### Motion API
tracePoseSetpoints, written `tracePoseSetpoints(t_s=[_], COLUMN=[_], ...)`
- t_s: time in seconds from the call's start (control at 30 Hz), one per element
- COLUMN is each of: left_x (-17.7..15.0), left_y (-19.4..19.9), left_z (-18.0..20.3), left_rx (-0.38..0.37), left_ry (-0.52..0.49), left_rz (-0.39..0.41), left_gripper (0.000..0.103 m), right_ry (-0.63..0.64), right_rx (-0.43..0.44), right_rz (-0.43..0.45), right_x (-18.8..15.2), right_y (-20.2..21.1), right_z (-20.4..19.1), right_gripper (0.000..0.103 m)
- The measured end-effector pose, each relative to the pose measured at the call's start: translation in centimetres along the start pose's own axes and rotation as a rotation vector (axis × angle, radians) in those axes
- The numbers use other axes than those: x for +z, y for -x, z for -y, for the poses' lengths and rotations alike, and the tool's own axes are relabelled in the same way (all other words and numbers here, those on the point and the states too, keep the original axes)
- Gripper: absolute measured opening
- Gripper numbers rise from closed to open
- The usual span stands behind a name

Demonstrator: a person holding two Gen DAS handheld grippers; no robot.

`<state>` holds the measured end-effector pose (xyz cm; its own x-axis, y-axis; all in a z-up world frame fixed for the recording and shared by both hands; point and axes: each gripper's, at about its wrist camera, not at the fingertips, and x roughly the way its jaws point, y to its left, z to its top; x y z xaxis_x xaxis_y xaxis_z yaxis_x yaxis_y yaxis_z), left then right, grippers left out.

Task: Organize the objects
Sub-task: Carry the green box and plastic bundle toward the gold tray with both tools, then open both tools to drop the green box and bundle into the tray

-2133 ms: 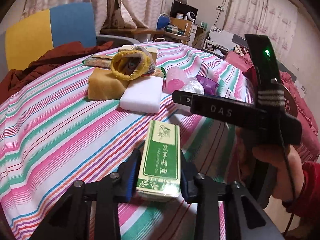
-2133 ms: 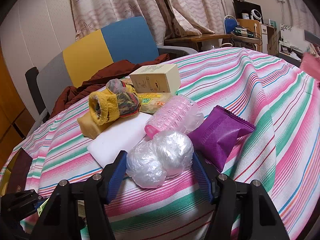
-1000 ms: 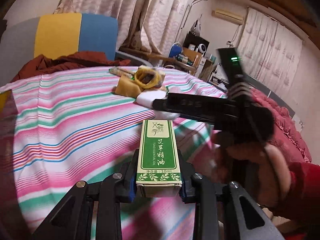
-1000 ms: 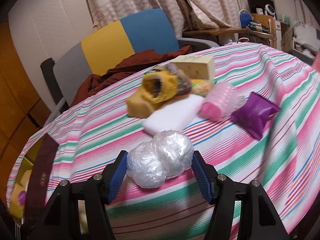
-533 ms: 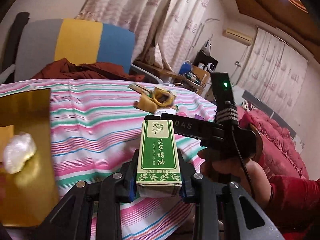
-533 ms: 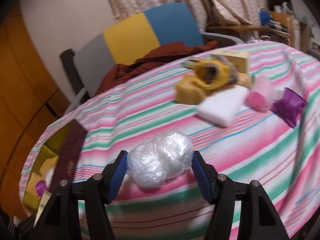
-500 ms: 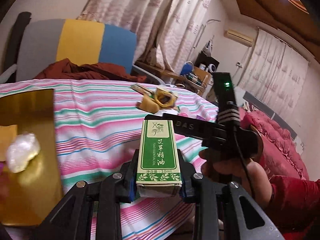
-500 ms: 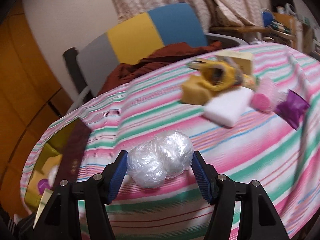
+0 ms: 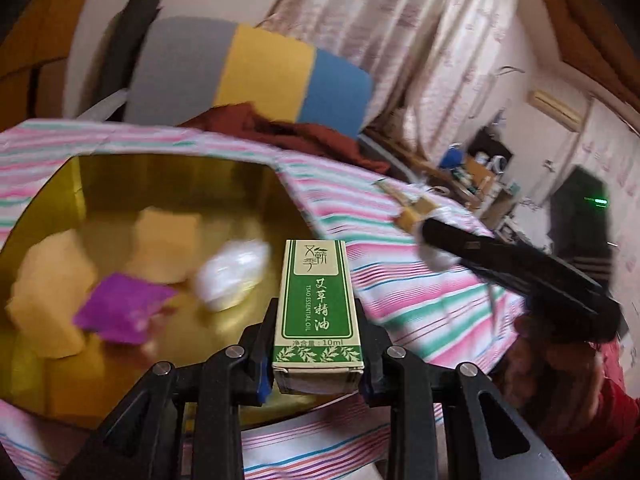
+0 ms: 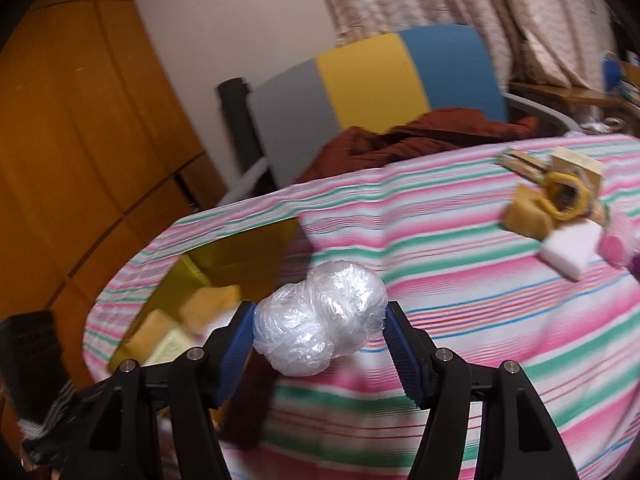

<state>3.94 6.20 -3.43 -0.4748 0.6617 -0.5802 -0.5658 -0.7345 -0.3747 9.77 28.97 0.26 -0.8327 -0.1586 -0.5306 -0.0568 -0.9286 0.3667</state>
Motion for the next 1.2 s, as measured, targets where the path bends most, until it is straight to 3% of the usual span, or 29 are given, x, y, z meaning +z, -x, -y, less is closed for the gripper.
tracePoseSetpoints(t_s=[0.23,0.53,0.63,0.7,0.73,1.0,1.2], left_x=[-0.9,-1.5,-1.7,-1.8,-1.8,-1.6,-1.3], left_y=[0.1,-0.1,-0.1,0.0,0.1,2.1,2.4], left_z=[-3.2,-3.4,-3.4,-3.3,-3.3,-4.0,-3.7], left_rx=[0.086,0.219,0.247,0.263,0.268,0.281,0.247], left_ry=[0.043,-0.039,-0.048,-0.046,-0.043,0.048,0.086], left_rz=[-0.045,-0.084,-0.085,-0.078,-0.069,0.032,0.034], left_gripper=[0.031,0.031,0.037,0.049,0.049,0.049,0.05], right_ry=[0.117,0.226,0.221,0.219,0.218,0.164,0.134], right_rx=[0.078,0.111,0.123,0.12,0.115,0.105,0.099], right_rz=[-0.049,-0.112,-0.133,-0.136,-0.135,-0.113,-0.111], right_x=[-1.4,-2.6,-3.0,-3.2,-3.2,-2.9,-2.9], right_y=[-1.5,-3.2,-3.8,-3.8,-3.8,-3.3,-3.2], right_z=[-5.1,-8.2,-8.5,-8.5,-8.4,-7.0,-6.4], right_gripper=[0.065,0.07,0.071,0.076,0.08,0.083,0.084])
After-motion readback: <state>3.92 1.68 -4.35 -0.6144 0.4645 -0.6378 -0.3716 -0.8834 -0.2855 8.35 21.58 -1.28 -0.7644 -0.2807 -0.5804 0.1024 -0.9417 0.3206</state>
